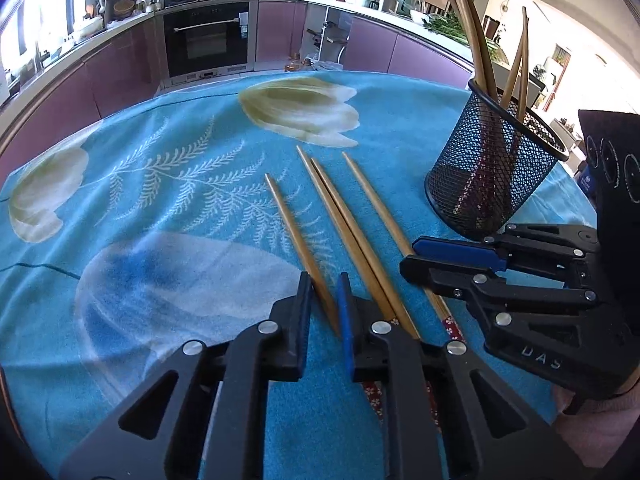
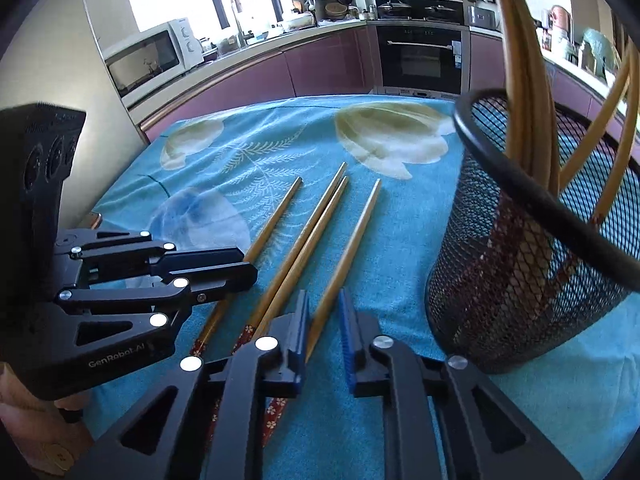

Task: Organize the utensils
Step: 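Close the left gripper on a chopstick from the pile while the right gripper grasps another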

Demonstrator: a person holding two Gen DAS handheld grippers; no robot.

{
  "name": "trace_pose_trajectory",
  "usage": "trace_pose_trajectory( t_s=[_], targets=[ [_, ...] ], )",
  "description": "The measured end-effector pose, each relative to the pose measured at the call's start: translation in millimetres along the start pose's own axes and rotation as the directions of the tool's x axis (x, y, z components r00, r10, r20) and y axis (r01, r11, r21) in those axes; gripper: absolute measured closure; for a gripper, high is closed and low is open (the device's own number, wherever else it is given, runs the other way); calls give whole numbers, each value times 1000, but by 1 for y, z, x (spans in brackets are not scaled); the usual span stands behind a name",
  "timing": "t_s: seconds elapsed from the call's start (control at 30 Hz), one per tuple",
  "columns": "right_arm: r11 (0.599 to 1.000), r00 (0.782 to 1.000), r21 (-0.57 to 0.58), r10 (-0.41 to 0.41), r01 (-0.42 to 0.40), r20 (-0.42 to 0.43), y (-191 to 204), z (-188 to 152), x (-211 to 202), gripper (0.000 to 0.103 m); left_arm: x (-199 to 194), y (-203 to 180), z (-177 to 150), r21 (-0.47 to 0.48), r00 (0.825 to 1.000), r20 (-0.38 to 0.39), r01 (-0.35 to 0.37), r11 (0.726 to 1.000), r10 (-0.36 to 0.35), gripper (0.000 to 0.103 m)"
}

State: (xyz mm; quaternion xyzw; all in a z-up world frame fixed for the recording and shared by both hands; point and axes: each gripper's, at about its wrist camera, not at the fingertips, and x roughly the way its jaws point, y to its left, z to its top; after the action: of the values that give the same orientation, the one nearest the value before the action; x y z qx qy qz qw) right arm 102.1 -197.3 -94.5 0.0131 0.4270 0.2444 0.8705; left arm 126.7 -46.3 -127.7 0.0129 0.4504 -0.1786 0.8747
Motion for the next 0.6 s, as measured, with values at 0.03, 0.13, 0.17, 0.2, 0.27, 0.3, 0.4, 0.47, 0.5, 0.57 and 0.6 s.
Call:
trace_pose_trajectory(
  t_s=[0.03,0.13,0.17,0.2,0.27,0.3,0.4,0.47,0.5,0.57,0.6],
  targets=[
    [1000,1000,16,8,-8,3,-2,-1,-1,93,0,0,-1,-7,1000,2,2,1000,-2,91],
    [999,1000,48,21,-22,13,-6,-3,-3,96,-3,2,-2,-27,1000,9,12,1000,-12,94],
    [998,1000,55,24,-25,18,-7,-3,-5,97,-4,2,-3,-29,1000,11,13,1000,-12,95],
    [998,999,60,28,-30,23,-8,-4,-6,97,-6,2,-4,-33,1000,14,12,999,-12,95],
    [997,999,64,38,-40,32,-8,-4,-9,97,-10,2,-6,-38,1000,23,19,999,-18,95],
    [997,998,62,47,-50,38,-7,-5,-11,97,-13,2,-6,-37,999,32,22,999,-21,95],
    [997,997,40,64,-66,46,-3,-6,-17,97,-19,0,-7,-33,999,40,39,999,-38,96],
    [996,996,29,78,-78,31,-1,-7,-16,97,-18,-3,-9,-20,999,34,42,999,-41,96],
    [996,996,23,81,-82,21,0,-7,-15,97,-17,-4,-10,-15,999,28,42,999,-42,96],
    [997,997,18,80,-80,6,2,-8,-11,97,-13,-5,-11,-9,999,11,44,999,-44,96],
    [997,997,16,81,-81,-1,3,-9,-10,97,-12,-5,-12,-7,999,6,45,999,-45,96]
  ],
)
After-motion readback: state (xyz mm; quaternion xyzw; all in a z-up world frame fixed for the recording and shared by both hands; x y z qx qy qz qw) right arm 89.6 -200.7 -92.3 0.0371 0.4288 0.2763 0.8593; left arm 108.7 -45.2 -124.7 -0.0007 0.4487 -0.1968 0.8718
